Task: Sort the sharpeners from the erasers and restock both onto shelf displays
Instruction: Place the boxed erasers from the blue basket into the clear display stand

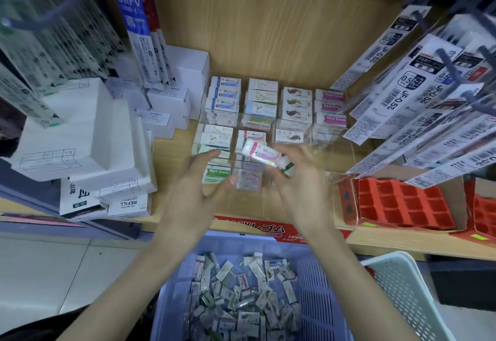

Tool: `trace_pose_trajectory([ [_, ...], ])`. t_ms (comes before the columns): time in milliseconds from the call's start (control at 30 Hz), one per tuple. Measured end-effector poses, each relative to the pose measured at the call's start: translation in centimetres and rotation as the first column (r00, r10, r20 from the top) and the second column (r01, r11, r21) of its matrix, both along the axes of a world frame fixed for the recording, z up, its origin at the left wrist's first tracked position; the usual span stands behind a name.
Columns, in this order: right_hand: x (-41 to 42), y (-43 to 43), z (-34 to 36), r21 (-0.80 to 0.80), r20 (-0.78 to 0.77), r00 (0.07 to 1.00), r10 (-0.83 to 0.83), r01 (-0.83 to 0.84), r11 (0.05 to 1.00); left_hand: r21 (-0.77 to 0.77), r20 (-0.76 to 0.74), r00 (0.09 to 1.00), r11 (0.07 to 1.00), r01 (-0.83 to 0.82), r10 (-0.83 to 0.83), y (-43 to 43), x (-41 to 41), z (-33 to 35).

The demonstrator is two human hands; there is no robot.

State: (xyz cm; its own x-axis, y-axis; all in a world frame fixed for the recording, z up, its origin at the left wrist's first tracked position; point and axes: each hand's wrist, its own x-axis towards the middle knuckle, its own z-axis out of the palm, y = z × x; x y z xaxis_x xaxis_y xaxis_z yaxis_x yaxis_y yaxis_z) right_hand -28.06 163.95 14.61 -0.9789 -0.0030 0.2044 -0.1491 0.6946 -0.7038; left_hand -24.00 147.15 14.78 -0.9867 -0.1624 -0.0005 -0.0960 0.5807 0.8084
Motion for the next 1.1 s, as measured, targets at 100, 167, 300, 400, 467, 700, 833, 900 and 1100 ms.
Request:
trace_pose_trajectory([
  [100,-4.0,-0.2,0.1,0.192,0.013,0.998,-0.061,0.057,0.98,-0.403,0.013,0.987,0.902,0.152,-0.161,-0.4,0.5,-1.8],
  [167,-5.9,-0.8,0.1,0.338,0.012,0.999,-0.052,0.045,0.94,-0.456,0.151,0.971,0.859,0.233,-0.183,-0.9,0.7,-3.6],
  [300,-7.4,-1.8,-0.9,0.498,-0.021,0.999,0.027,-0.013,0.867,-0.491,0.077,0.972,0.84,0.23,-0.221,-2.3,1.0,-5.8],
  [400,-7.5,-2.1,-2.2,0.596,-0.047,0.999,0.021,0.011,0.803,-0.402,0.019,0.967,0.883,0.241,-0.255,-2.7,1.3,-5.9],
  [467,-7.3,-2.2,-2.6,0.622,-0.044,0.999,-0.004,0.03,0.782,-0.404,-0.022,0.966,0.886,0.226,-0.257,-2.5,1.3,-5.7],
  [700,-7.6,-2.8,-1.4,0.666,-0.022,1.0,-0.005,0.018,0.745,-0.346,-0.01,0.969,0.91,0.228,-0.246,-2.3,1.4,-5.4],
  [833,-8.1,-2.6,-1.4,0.698,0.013,0.999,0.035,-0.034,0.716,-0.311,0.011,0.972,0.922,0.228,-0.237,-2.2,1.3,-5.2],
  [900,-7.7,-2.2,-1.2,0.633,0.021,0.998,0.06,-0.06,0.772,-0.306,0.012,0.972,0.924,0.229,-0.236,-2.2,1.3,-5.1],
  [1100,-2.5,-1.7,1.1,-0.471,0.17,0.962,0.214,-0.111,0.875,-0.196,0.062,0.974,0.955,0.225,-0.217,-1.9,1.3,-4.4],
])
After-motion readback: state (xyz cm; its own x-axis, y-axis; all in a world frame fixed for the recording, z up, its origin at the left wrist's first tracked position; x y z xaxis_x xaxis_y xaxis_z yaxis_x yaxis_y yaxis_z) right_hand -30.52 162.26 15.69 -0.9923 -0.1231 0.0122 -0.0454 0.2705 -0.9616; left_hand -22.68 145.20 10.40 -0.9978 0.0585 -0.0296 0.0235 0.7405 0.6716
